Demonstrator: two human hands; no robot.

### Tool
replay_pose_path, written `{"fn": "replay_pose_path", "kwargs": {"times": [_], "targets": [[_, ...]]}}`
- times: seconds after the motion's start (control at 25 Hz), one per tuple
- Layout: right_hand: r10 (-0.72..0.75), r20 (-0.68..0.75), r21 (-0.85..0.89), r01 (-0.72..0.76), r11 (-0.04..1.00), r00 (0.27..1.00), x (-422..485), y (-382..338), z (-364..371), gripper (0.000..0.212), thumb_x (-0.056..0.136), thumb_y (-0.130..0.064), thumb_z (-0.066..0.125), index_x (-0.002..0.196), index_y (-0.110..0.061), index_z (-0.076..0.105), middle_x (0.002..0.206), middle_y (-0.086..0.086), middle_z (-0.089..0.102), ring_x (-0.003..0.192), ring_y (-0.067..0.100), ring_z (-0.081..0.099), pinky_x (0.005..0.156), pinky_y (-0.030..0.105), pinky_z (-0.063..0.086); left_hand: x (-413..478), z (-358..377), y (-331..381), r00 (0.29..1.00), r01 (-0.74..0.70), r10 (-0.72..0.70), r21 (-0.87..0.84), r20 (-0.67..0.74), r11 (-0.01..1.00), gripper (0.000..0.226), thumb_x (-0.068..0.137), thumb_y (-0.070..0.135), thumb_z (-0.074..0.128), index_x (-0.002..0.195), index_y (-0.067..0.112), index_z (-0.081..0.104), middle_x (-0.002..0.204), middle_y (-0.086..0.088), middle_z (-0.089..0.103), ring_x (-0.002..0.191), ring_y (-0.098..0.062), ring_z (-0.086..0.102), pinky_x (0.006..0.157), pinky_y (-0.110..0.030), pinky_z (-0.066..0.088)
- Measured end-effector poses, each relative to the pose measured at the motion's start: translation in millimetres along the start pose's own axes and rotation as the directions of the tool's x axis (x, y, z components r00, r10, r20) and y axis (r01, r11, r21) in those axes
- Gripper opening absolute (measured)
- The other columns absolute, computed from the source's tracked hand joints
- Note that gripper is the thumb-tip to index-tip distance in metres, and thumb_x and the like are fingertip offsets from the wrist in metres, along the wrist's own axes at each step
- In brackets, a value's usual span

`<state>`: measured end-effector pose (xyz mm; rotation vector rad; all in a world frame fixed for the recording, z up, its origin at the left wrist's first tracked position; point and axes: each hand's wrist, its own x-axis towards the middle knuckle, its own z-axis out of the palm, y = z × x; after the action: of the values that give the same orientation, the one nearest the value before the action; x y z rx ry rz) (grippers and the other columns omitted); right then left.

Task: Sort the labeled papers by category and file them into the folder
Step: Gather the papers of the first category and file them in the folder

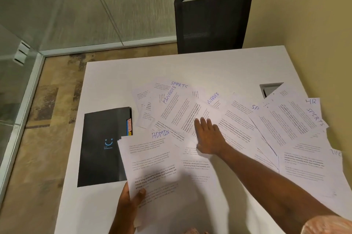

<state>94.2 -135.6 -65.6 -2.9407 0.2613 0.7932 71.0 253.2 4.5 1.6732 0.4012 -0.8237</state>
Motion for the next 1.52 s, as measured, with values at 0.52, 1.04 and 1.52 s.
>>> {"fn": "replay_pose_path", "kwargs": {"times": [0.52, 1.04, 1.52], "targets": [[0.058, -0.2, -0.089, -0.077, 0.993, 0.978, 12.1, -8.5, -3.6, 0.039, 0.1, -0.023, 0.046, 0.132, -0.001, 0.052, 0.111, 0.018, 0.062, 0.087, 0.033, 0.059, 0.07, 0.044, 0.05, -7.5, -14.7, -27.6, 0.994, 0.001, 0.0, 0.003, -0.109, 1.0, 0.057, 0.084, 0.037, 0.085, 0.133, 0.026, 0.059, 0.115, -0.004, 0.078, 0.097, -0.036, 0.076, 0.074, -0.043, 0.067], [-0.041, -0.162, -0.121, 0.021, 0.992, 0.986, 6.7, -6.9, 17.8, 0.111, 0.068, -0.052, 0.068, 0.158, 0.002, 0.033, 0.157, 0.045, 0.034, 0.137, 0.064, 0.043, 0.111, 0.066, 0.04, -14.9, -17.0, -46.8, 0.996, -0.029, 0.023, -0.06, -0.089, 0.998, 0.063, 0.076, 0.035, 0.081, 0.134, 0.024, 0.06, 0.117, -0.007, 0.079, 0.097, -0.037, 0.077, 0.078, -0.049, 0.067], [0.031, -0.253, -0.106, -0.06, 0.993, 0.967, 14.5, -8.8, 10.0, 0.056, 0.095, -0.031, 0.059, 0.139, 0.001, 0.05, 0.139, 0.033, 0.059, 0.104, 0.046, 0.066, 0.087, 0.052, 0.054, -19.3, -19.1, -53.1, 0.997, -0.019, 0.011, -0.103, -0.082, 0.995, 0.065, 0.074, 0.037, 0.082, 0.135, 0.026, 0.06, 0.119, -0.007, 0.078, 0.1, -0.041, 0.075, 0.084, -0.057, 0.065]]}}
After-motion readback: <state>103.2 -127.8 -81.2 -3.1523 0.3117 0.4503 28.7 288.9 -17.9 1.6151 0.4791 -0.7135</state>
